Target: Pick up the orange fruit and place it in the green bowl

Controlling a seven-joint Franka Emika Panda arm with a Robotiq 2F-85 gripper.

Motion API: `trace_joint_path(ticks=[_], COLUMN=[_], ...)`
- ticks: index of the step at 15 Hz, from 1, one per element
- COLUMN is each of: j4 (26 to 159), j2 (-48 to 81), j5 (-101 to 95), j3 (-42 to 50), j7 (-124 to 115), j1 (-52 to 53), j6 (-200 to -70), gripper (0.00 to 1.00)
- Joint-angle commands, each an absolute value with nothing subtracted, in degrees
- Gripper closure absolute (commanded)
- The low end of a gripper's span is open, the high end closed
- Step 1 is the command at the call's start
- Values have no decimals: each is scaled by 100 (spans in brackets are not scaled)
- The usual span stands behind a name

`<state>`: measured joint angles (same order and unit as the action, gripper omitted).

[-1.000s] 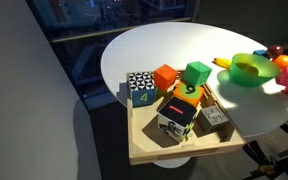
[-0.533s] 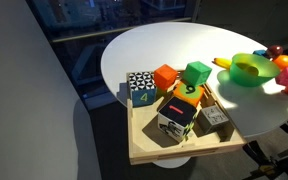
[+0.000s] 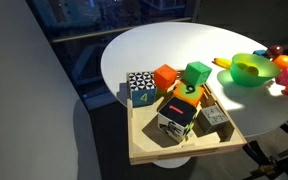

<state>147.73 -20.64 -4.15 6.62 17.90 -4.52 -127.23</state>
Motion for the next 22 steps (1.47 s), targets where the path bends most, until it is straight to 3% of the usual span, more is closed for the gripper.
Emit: trace_joint_path(ticks=[1,15,22], j4=[14997,16048,15952], j2=[-2159,-2047,-1409], j5=[-505,-878,-910], j3=[833,1047,1044], j7=[2234,2932,2933], j1=[-425,-502,-485], j6=[-12727,-13996,-14718], gripper=[0,0,0])
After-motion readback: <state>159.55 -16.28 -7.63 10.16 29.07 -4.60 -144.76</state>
